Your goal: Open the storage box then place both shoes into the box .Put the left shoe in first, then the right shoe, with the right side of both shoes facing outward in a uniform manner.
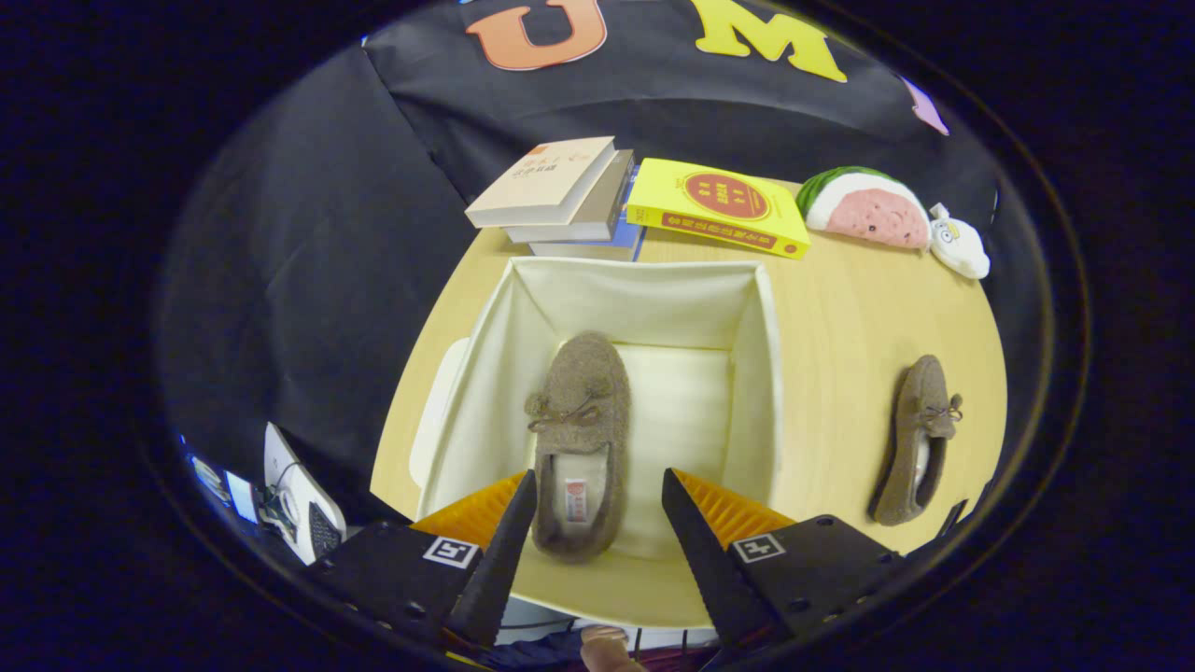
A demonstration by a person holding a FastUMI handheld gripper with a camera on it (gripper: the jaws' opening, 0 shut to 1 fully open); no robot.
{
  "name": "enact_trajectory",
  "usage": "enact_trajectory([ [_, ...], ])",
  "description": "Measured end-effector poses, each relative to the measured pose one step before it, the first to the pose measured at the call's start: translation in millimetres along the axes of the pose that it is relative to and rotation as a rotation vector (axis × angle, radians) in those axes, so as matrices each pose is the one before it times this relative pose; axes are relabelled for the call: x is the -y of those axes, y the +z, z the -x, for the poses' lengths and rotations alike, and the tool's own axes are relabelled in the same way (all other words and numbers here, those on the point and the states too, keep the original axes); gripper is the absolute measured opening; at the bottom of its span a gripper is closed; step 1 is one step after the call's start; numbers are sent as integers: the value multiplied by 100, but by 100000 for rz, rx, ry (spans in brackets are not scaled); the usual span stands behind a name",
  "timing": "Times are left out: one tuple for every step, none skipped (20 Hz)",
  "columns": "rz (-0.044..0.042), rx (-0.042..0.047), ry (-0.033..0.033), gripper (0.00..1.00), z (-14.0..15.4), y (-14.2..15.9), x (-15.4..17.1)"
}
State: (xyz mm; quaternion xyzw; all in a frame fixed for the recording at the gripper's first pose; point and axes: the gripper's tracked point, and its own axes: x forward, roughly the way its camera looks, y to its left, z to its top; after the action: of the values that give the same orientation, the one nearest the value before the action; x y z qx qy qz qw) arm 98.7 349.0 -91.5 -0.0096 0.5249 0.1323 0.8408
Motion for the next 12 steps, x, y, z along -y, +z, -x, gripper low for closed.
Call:
enact_trajectory([
  [-458,706,-206,84,1025,-56,924],
  [-499,947,-448,92,1035,48,888],
  [-586,885,-1013,94,934,227,1388],
  [-481,1260,-1174,96,528,114,1577],
  [-660,1138,-1185,96,890,218,1641],
  [-1125,786,-1524,96,368,62,1767],
  [-1552,783,-1192,96,449,110,1846],
  [-1127,327,-1335,96,274,44,1784],
  [-1480,380,-1150,96,54,74,1901],
  [-1461,-192,-1494,96,-138,-25,1913],
  [-2095,-419,-1624,96,-217,-4,1988],
  [-2077,-282,-1338,96,-416,115,1711],
])
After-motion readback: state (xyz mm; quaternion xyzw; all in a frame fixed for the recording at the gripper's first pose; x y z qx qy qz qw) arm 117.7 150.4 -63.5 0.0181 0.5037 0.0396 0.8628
